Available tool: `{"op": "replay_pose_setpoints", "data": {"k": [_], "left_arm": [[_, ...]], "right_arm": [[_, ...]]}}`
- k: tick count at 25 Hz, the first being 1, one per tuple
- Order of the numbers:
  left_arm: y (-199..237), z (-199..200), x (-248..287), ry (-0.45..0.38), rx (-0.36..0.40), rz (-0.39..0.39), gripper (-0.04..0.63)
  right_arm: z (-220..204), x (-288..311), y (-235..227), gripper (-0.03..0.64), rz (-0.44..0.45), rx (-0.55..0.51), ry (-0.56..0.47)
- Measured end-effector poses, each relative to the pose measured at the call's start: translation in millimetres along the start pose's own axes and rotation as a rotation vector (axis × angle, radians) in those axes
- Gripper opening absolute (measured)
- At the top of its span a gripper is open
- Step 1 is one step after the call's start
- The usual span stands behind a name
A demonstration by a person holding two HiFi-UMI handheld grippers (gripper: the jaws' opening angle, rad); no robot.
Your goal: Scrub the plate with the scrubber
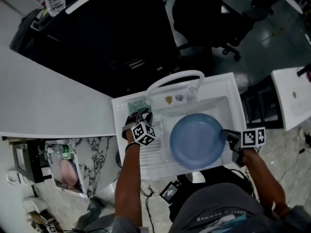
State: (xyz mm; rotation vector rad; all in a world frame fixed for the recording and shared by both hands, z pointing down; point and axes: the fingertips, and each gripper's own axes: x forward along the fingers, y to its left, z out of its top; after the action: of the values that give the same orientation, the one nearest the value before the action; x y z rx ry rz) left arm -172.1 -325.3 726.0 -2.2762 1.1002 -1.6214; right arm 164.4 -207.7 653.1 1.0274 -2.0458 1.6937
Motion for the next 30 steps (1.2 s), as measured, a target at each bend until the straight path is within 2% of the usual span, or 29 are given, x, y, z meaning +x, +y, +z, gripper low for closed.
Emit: {"op": "replay_pose_setpoints", "data": {"k": [3,6,13,16,20,23,25,30], "left_arm": [[-3.7,-0.6,-0.6,-0.001,-0.017,-0.039,0.141],[-1.3,2.7,-7.1,-0.03,-0.052,-0.04,0.181],[15.6,7.5,-31.6,-0.069,-0.059,0.009,0.187],[25.2,12.4,-57.1,-0.12,-0.113,0.04,0.184],[33.6,20.4,-114.7,-0.227,-0.23,0.098,0.136],[33.1,24.1,-170.4,-0.298,-0.263,0.147,0.047],[30.1,21.9,-208.6,-0.343,-0.289,0.181,0.014],[29.2,-0.7,-285.5,-0.395,-0.404,0.284,0.003]], "right_arm": [[-3.0,5.2,2.7,0.06,0.015,-0.004,0.005],[-6.5,9.5,5.8,0.06,0.016,-0.006,0.01],[-14.1,20.8,20.8,0.06,0.025,-0.025,0.036],[-19.4,32.0,30.8,0.06,0.032,-0.037,0.058],[-27.3,59.1,44.1,0.06,0.049,-0.045,0.099],[-35.4,83.3,54.9,0.061,0.057,-0.045,0.134],[-43.2,100.0,61.0,0.06,0.059,-0.04,0.157],[-62.8,138.4,65.6,0.061,0.048,-0.01,0.209]]}}
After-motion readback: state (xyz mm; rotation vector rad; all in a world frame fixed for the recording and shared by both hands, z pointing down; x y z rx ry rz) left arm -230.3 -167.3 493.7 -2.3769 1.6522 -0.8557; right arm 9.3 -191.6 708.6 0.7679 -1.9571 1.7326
